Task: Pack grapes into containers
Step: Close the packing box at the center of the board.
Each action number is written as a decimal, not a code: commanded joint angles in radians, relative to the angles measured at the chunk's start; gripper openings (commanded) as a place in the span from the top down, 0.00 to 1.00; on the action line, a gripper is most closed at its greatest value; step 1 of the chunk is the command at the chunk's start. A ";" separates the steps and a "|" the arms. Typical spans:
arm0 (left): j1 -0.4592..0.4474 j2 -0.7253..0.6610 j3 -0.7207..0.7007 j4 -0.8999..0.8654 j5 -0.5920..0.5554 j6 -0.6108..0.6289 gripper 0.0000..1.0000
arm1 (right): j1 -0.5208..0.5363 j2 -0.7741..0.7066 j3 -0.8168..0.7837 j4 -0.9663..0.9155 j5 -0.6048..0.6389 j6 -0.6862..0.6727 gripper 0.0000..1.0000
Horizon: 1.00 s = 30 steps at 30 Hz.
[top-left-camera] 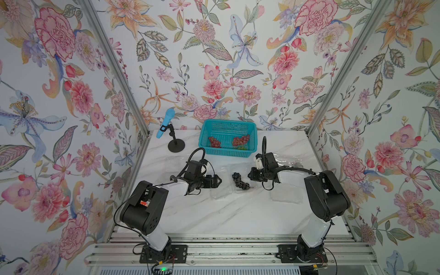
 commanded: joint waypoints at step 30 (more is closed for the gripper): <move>-0.054 -0.165 0.177 -0.095 -0.021 -0.019 0.00 | 0.106 0.069 0.146 -0.163 0.252 -0.046 0.83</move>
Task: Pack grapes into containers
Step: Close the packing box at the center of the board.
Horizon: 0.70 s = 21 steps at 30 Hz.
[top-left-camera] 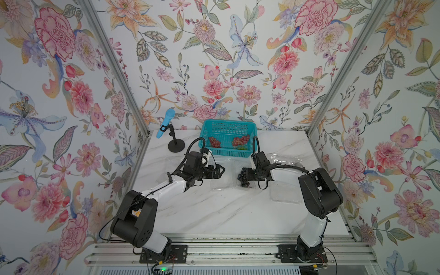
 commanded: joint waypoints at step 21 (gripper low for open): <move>-0.041 -0.047 0.082 -0.024 0.014 -0.021 0.00 | 0.041 0.010 0.062 -0.048 0.067 -0.015 0.69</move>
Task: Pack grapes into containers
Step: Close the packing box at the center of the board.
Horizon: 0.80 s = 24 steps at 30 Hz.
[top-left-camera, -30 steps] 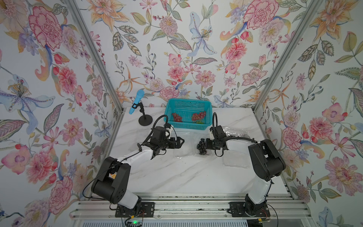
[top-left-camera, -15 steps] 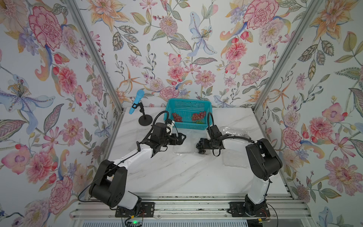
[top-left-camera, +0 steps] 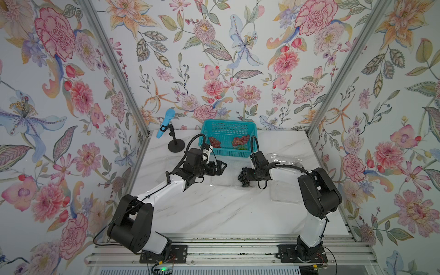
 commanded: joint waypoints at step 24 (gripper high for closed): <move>-0.034 -0.010 0.064 0.010 0.018 -0.012 0.00 | 0.129 0.104 0.160 0.043 -0.167 0.092 0.60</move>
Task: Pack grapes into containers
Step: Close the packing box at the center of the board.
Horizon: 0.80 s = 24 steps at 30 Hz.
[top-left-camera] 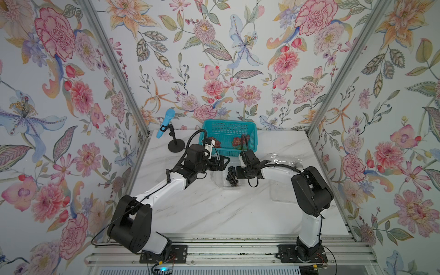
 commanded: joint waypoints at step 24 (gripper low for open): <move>-0.087 0.079 0.027 0.129 0.039 -0.070 0.00 | -0.121 -0.147 -0.232 0.297 -0.293 0.118 0.15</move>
